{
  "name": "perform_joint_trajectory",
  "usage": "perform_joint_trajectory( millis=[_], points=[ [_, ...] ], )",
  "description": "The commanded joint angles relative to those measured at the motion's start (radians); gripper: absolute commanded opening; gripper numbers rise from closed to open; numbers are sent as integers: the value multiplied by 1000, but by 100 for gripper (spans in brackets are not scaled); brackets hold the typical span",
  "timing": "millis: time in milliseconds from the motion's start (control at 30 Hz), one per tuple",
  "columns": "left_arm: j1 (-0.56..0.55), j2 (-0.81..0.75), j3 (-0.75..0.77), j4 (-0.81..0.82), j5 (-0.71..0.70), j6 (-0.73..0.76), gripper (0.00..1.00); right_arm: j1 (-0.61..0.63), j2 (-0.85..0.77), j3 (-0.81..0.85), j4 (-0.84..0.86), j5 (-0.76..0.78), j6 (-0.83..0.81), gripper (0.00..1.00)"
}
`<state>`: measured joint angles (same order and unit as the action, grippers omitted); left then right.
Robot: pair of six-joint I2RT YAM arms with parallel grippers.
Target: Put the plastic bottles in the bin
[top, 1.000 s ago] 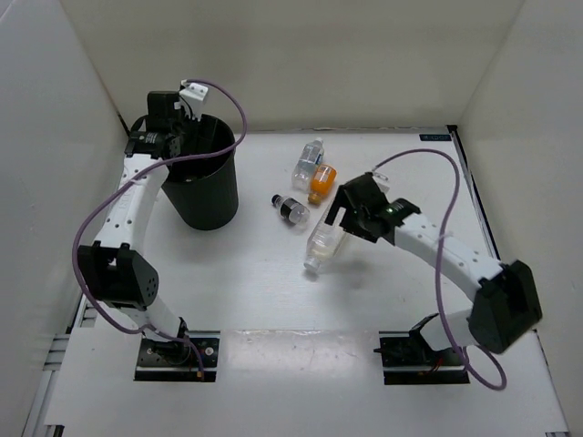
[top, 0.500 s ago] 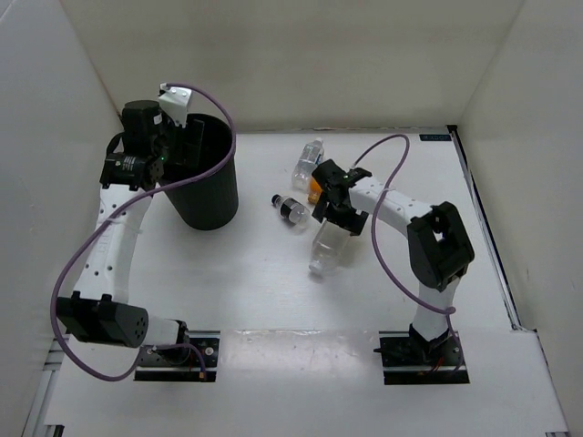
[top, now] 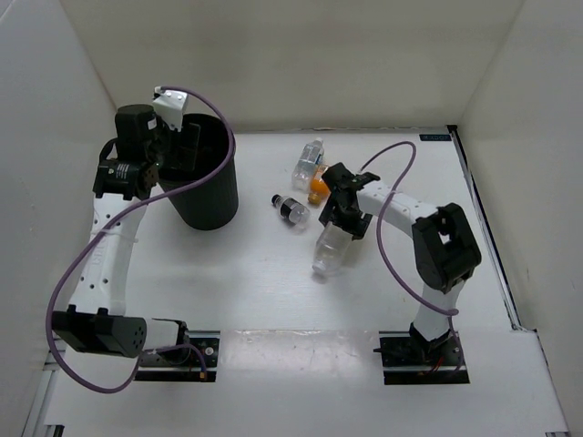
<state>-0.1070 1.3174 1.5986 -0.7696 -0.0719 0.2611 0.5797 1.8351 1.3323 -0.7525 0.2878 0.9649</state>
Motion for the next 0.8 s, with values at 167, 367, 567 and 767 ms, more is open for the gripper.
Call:
perform_joint_trajectory(
  millis=[167, 367, 567, 767],
  points=[
    [61, -133, -74, -36, -132, 24, 100, 21, -284, -7, 21, 195, -109, 21],
    [205, -223, -230, 10, -344, -120, 100, 146, -412, 198, 275, 415, -422, 21],
    [334, -352, -279, 10, -367, -178, 100, 200, -308, 361, 766, 145, -583, 18],
    [334, -385, -443, -63, -381, -197, 100, 302, 94, 689, 1111, -73, -711, 20]
  ],
)
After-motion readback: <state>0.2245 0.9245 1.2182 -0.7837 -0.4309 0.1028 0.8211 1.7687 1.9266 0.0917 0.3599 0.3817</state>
